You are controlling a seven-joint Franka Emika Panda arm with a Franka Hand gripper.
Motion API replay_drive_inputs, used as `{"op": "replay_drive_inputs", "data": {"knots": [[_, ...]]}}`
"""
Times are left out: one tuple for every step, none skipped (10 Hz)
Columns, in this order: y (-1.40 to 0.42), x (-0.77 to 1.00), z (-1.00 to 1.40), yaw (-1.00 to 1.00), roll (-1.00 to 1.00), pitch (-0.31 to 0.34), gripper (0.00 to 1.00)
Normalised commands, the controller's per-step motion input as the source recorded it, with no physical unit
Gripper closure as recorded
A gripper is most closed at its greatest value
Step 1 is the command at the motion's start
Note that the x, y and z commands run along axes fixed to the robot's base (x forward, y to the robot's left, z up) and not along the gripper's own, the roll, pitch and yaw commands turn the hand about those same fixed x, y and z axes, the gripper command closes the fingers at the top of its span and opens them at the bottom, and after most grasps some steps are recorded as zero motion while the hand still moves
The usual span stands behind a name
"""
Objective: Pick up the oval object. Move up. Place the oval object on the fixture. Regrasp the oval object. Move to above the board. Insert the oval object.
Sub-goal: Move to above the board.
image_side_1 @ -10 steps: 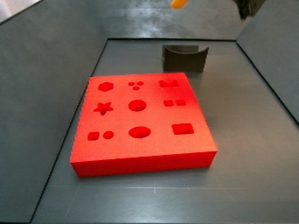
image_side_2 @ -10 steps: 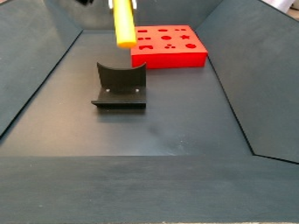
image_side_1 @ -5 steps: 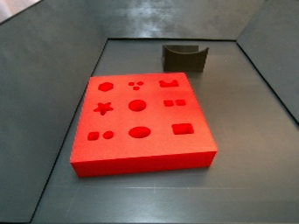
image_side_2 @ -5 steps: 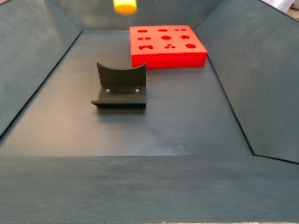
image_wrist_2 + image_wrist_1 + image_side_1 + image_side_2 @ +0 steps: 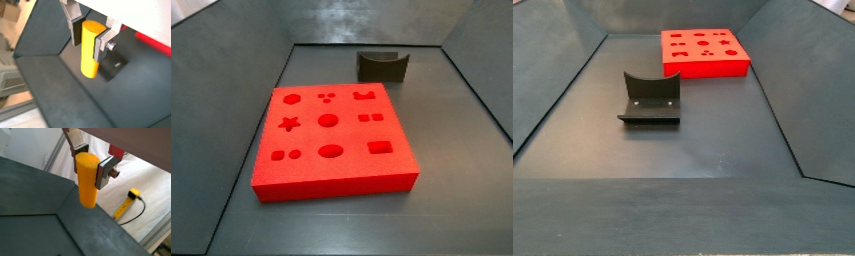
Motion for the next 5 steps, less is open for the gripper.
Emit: {"op": "replay_drive_inputs", "data": {"knots": [[-1.0,-0.48,0.14,-0.21,-1.0,-0.053,1.0],[-1.0,-0.49,0.15,-0.21,-1.0,-0.045,1.0],[-1.0,-0.5,0.14,-0.22,-1.0,-0.033,1.0],[-1.0,-0.5,0.14,-0.22,-1.0,-0.018,1.0],[-1.0,-0.52,0.15,-0.22,-1.0,-0.007,1.0]]}}
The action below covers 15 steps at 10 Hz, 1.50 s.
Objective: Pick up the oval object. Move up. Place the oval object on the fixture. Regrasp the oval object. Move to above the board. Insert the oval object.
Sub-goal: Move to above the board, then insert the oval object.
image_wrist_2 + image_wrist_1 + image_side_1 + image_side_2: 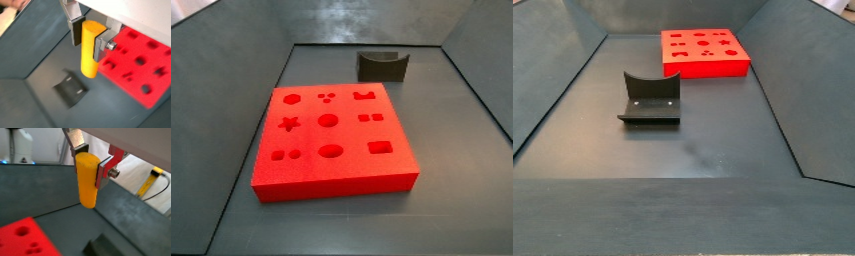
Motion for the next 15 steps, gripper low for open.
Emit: {"op": "replay_drive_inputs", "data": {"knots": [[-1.0,-0.55,0.14,-0.22,-1.0,-0.002,1.0],[-0.69,-0.42,0.09,-0.22,-1.0,0.004,1.0],[-0.34,-0.24,0.05,-0.21,-1.0,0.016,1.0],[-0.18,-0.15,0.03,-0.19,-1.0,0.022,1.0],[-0.1,-0.1,0.01,-0.15,-0.84,0.015,1.0],[-0.04,-0.08,0.0,-0.08,-0.55,-0.001,1.0],[-0.02,-0.06,0.0,-0.04,-0.37,-0.013,1.0],[-0.01,-0.05,0.0,-0.03,-0.25,-0.017,1.0],[0.0,0.0,0.0,0.0,0.0,-0.036,1.0],[0.0,0.17,0.0,0.0,0.0,0.096,1.0],[0.0,0.03,0.0,0.0,0.0,0.03,1.0],[-0.19,-0.38,-0.37,0.09,-0.01,-0.399,1.0],[-0.18,-0.55,-0.47,0.0,-0.02,-0.379,1.0],[-0.37,-0.61,-0.67,0.0,-0.01,-0.267,1.0],[-0.56,-0.37,-0.76,0.0,0.0,-0.23,1.0]]}}
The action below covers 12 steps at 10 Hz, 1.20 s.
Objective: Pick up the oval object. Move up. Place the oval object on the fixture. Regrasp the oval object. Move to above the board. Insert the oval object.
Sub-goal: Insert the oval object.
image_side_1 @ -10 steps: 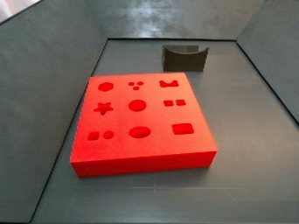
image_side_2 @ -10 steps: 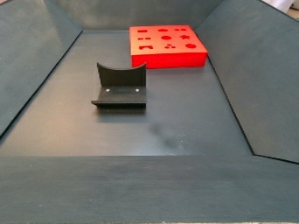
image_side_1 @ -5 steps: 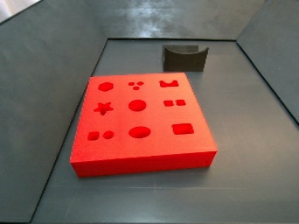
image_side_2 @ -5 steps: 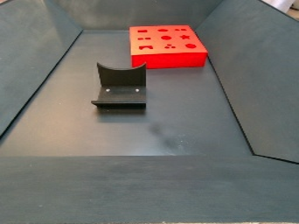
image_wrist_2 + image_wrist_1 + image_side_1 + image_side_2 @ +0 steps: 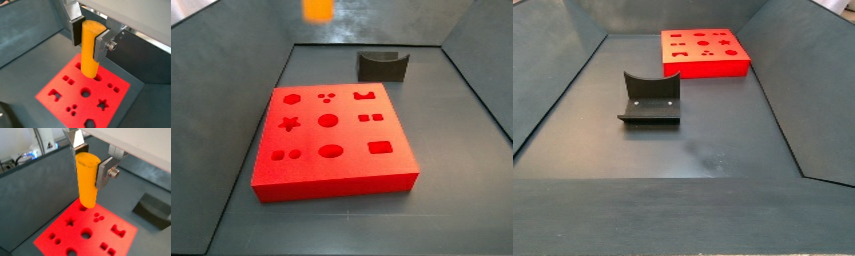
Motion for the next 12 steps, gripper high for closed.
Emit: {"op": "replay_drive_inputs", "data": {"knots": [[-0.66,-0.2,-0.79,0.02,0.0,-0.234,1.0],[-0.71,-0.08,-0.81,0.03,0.0,-0.22,1.0],[-0.8,0.11,-0.95,0.11,0.0,-0.141,1.0],[-0.74,0.63,-1.0,0.14,0.0,-0.077,1.0],[-0.58,0.73,-0.99,0.07,0.0,-0.097,1.0],[-0.31,0.85,-0.9,0.03,-0.05,-0.103,1.0],[-0.09,0.87,-0.87,0.1,-0.06,-0.041,1.0],[-0.2,0.87,-0.79,0.18,0.12,0.111,1.0],[-0.08,0.85,-0.52,0.0,0.19,0.301,1.0],[-0.05,0.59,-0.65,0.0,0.03,0.204,1.0],[-0.07,0.0,0.0,0.02,0.0,0.0,1.0],[-0.09,0.0,0.0,0.12,0.11,0.0,1.0]]}}
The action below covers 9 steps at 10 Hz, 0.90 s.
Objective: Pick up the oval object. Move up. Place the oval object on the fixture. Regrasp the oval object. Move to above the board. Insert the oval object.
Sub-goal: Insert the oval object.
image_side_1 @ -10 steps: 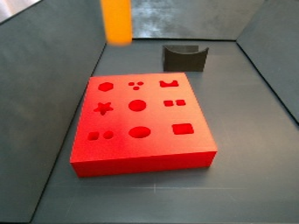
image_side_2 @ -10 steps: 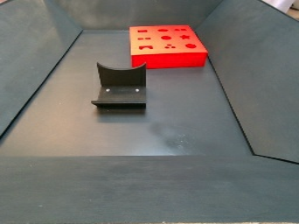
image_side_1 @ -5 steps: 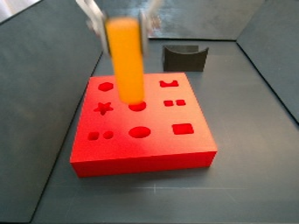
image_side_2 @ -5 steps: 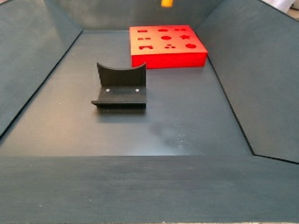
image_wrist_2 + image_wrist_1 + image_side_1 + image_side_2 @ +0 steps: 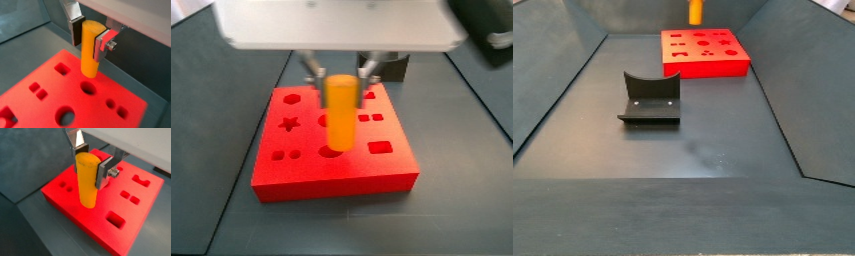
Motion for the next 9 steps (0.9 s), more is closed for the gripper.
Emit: {"op": "replay_drive_inputs", "data": {"knots": [[0.09,-0.19,-0.12,0.4,0.2,-0.05,1.0],[0.27,-0.21,-0.19,0.51,0.18,-0.039,1.0],[0.0,-0.09,-0.24,0.5,0.15,-0.069,1.0],[-0.2,0.0,-0.22,0.19,0.07,-0.054,1.0],[-0.25,0.13,-0.21,0.0,0.04,-0.049,1.0],[-0.06,0.06,-0.18,-0.01,0.04,-0.011,1.0],[0.16,0.0,-0.21,0.0,0.11,0.0,1.0],[0.19,-0.04,-0.19,0.0,0.16,0.0,1.0],[0.02,0.0,-0.01,-0.01,0.05,0.006,1.0]]}}
